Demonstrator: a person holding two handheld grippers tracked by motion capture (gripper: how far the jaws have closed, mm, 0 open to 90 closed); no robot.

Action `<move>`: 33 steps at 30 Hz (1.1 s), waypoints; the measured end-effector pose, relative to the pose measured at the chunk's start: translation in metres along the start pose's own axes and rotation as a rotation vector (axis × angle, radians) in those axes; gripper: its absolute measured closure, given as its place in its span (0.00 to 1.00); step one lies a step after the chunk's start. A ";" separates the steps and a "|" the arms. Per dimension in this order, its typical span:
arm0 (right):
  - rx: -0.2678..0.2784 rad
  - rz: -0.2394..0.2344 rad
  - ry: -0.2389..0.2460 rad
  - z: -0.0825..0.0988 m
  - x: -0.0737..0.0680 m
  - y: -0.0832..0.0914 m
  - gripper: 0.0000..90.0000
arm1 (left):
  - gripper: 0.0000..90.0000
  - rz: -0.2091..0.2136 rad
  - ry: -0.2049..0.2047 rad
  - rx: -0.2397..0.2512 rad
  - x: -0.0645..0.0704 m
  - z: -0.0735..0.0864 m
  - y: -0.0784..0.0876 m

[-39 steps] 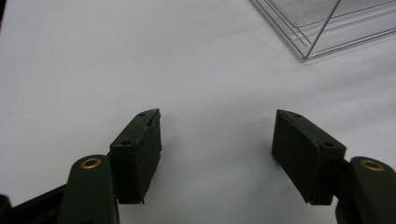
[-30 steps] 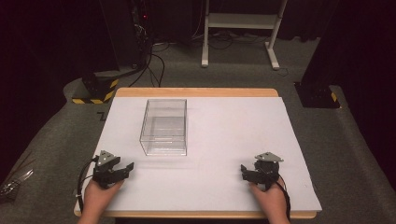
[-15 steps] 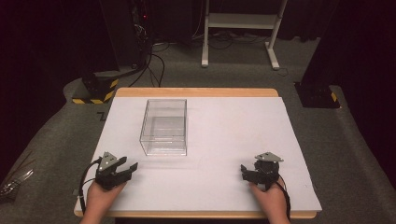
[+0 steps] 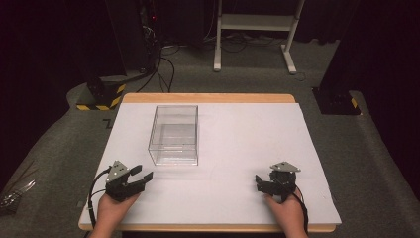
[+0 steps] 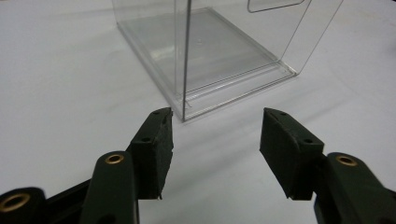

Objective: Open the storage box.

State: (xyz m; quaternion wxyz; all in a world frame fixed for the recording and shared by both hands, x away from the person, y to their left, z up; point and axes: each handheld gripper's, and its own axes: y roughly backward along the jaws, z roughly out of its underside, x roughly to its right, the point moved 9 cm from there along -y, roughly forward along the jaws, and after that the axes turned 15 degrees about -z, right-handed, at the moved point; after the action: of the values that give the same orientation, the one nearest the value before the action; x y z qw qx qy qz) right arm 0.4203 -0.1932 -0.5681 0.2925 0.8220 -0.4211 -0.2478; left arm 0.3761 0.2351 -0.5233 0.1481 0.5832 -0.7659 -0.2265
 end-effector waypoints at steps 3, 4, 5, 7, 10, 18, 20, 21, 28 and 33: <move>0.000 0.000 0.001 0.000 0.000 0.000 0.14 | 0.48 0.003 0.001 -0.002 0.003 -0.002 -0.001; 0.000 0.000 0.003 0.000 0.000 0.000 0.14 | 0.48 0.009 0.004 -0.002 0.004 -0.003 -0.001; 0.000 0.000 0.000 0.000 0.000 0.000 0.14 | 0.48 0.011 0.010 0.001 0.005 -0.005 0.000; 0.000 0.000 0.001 0.000 0.000 0.000 0.14 | 0.49 0.024 0.015 0.012 0.007 -0.009 0.000; 0.000 0.000 0.002 0.000 0.000 0.000 0.14 | 0.50 0.038 0.001 0.013 0.011 -0.011 -0.001; 0.001 0.001 0.005 0.000 0.000 0.000 0.14 | 0.49 0.071 -0.009 0.037 0.021 -0.024 -0.001; 0.001 0.001 0.005 0.000 0.000 0.000 0.15 | 0.48 0.064 -0.013 0.040 0.023 -0.027 -0.004; 0.001 0.001 0.005 0.000 0.000 0.000 0.15 | 0.48 0.064 -0.015 0.038 0.023 -0.028 -0.005; 0.001 0.001 0.005 0.000 0.000 0.000 0.15 | 0.47 0.072 0.003 0.035 0.024 -0.035 -0.014; 0.000 0.000 0.006 0.000 0.000 0.000 0.15 | 0.48 0.093 0.008 0.049 0.023 -0.039 -0.019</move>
State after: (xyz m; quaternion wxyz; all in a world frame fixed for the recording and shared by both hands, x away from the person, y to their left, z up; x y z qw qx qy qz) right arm 0.4201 -0.1931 -0.5679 0.2937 0.8228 -0.4204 -0.2451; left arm 0.4045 0.2021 -0.5006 0.1474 0.5512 -0.7969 -0.1983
